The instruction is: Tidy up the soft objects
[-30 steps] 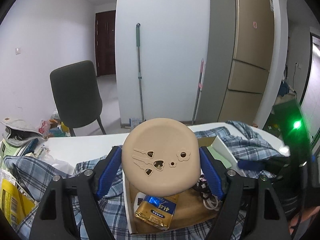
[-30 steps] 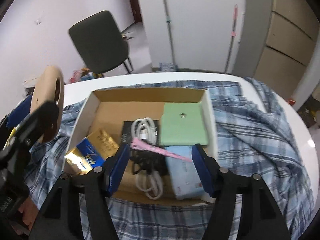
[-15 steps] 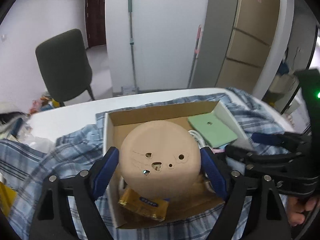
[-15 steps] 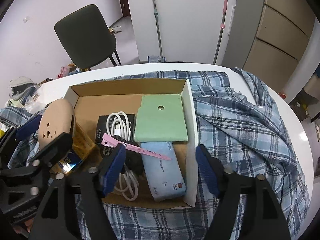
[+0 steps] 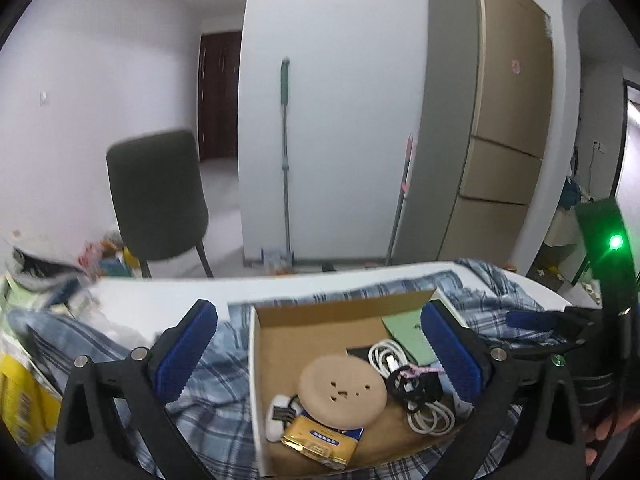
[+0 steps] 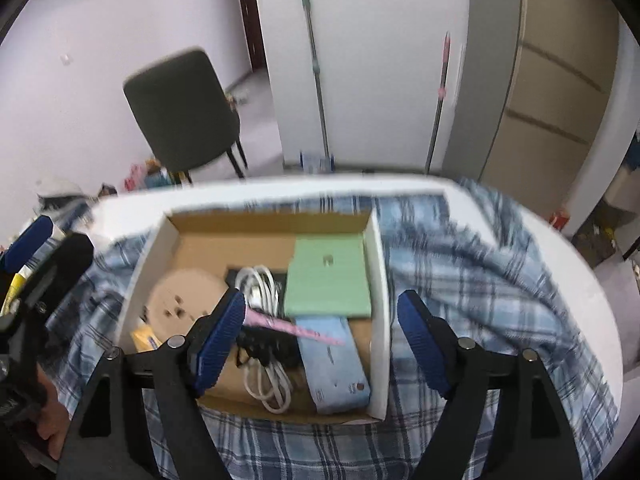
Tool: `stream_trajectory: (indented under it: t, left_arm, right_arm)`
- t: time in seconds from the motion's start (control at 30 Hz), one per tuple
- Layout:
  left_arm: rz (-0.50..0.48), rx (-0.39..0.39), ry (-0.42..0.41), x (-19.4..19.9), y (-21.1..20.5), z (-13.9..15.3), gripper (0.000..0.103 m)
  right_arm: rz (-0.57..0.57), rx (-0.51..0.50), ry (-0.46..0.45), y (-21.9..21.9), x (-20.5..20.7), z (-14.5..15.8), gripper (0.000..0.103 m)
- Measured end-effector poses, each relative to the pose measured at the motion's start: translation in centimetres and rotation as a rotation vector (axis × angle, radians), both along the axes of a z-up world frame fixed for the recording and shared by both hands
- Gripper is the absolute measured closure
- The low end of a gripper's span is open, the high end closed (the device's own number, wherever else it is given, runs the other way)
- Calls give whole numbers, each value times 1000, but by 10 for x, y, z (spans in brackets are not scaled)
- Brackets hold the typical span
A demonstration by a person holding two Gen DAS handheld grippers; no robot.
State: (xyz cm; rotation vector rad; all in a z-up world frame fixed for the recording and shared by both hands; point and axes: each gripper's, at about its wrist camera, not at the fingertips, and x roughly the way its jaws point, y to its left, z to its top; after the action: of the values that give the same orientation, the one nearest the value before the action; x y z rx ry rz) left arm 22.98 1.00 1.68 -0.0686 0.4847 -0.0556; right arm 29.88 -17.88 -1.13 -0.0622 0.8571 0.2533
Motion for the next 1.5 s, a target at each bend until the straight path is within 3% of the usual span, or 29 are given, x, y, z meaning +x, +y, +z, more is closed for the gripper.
stream_trajectory:
  t: [0.37, 0.53, 0.67, 0.97, 1.13, 1.33, 1.5]
  left_arm:
    - [21, 12, -233, -76, 2, 76, 0]
    - [71, 42, -358, -120, 2, 92, 0]
    - [55, 30, -406, -152, 6, 95, 0]
    - [35, 30, -426, -203, -3, 71, 0]
    - [17, 54, -436, -218, -6, 47, 0]
    - [51, 47, -374, -209, -3, 15, 0]
    - [55, 49, -375, -202, -1, -5, 0]
  right_arm:
    - [-22, 147, -317, -25, -68, 81, 1]
    - [-30, 193, -514, -40, -118, 105, 1]
    - [-21, 209, -616, -47, -152, 112, 1]
    - [-1, 204, -723, -53, -196, 96, 1]
    - [-2, 173, -720, -57, -204, 73, 1]
    - [39, 176, -706, -61, -209, 40, 1]
    - [45, 154, -718, -60, -209, 22, 1]
